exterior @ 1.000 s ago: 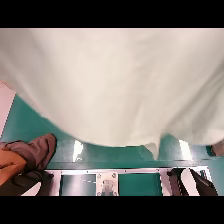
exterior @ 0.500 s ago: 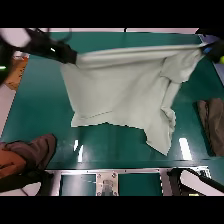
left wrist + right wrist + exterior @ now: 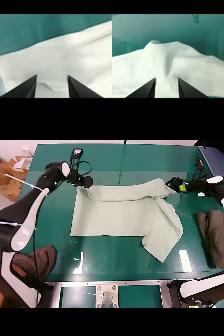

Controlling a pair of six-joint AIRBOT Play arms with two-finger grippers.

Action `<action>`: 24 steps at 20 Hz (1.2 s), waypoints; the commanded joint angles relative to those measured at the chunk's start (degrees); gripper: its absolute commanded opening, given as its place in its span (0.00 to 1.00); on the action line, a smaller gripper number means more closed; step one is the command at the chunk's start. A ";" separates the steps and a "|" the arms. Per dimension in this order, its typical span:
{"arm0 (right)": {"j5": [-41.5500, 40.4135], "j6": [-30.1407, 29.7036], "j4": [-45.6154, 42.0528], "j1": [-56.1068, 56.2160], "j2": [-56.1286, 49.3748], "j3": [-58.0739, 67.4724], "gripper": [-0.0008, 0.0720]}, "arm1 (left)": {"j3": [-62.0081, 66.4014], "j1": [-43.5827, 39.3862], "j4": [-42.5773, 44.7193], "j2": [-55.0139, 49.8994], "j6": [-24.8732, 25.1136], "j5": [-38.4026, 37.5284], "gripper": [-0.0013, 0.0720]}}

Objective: Fold the shirts.

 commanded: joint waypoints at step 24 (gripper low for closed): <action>21.68 6.47 -13.22 -26.05 26.40 -26.69 0.17 | -56.06 29.20 -32.17 30.29 20.83 -14.03 0.67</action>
